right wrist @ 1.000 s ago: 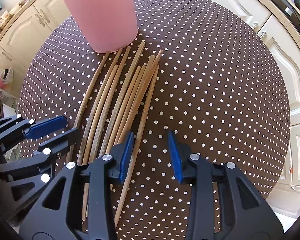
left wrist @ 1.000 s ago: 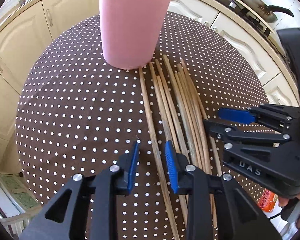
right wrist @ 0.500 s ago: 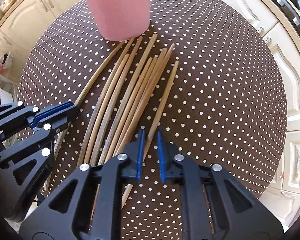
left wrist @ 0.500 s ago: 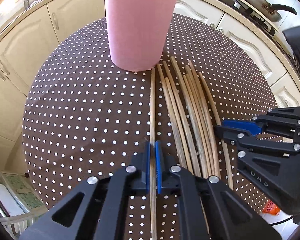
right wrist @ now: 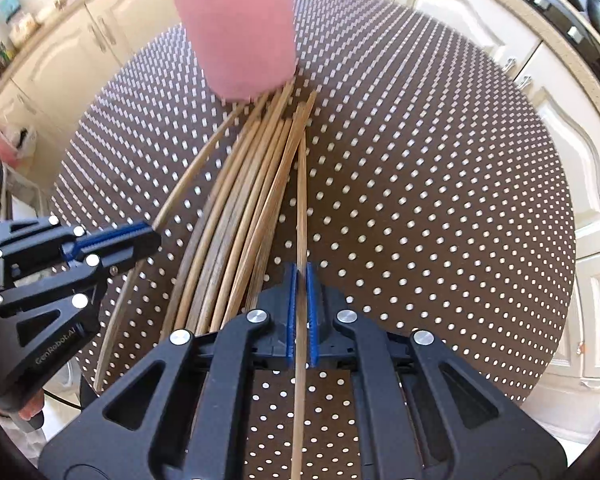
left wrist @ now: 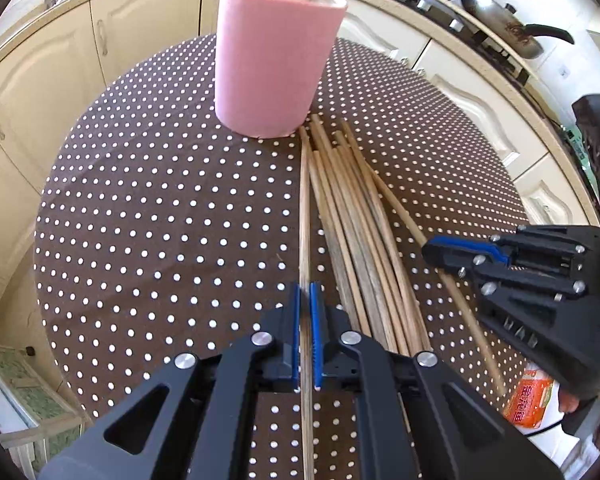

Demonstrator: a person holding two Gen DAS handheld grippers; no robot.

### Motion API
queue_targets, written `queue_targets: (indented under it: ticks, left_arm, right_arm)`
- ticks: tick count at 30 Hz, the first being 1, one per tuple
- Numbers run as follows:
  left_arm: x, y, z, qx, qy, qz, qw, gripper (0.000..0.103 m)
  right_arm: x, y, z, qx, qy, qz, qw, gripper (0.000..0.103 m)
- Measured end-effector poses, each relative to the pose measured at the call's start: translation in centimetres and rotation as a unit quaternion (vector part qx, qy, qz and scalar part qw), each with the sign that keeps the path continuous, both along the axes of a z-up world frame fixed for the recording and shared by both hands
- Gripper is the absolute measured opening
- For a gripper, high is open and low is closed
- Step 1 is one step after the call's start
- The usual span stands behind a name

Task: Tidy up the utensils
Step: 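Lift both chopsticks upright and lower them into the pink cup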

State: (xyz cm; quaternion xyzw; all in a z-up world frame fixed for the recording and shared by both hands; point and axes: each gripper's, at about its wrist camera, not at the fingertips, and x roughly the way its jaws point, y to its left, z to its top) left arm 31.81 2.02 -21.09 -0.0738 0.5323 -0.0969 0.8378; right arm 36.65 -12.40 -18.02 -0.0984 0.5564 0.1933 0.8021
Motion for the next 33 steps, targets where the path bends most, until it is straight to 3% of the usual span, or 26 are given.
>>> queue_targets:
  ticks: [9, 18, 28, 33]
  left_arm:
    - [-3.7, -0.8, 4.8, -0.016, -0.083, -0.026, 0.9961, 0.005]
    - [-5.5, -1.5, 10.0, -0.02, -0.171, -0.033, 0.9845, 0.005]
    - [-5.1, 0.8, 13.2, -0.061, -0.254, -0.002, 0.9652, 0.005]
    - [-4.4, 2.3, 15.2, -0.073, -0.301, 0.01, 0.9509, 0.005]
  right_arm:
    - [-3.3, -2.7, 4.5, 0.076, -0.069, -0.003, 0.995, 0.005]
    - [-6.4, -3.7, 8.9, 0.149, -0.135, 0.014, 0.98, 0.005]
    - [-5.9, -1.7, 12.8, 0.198, -0.209, 0.021, 0.958, 0.005]
    - [-4.5, -1.6, 14.3, 0.226, -0.244, 0.016, 0.943, 0.005]
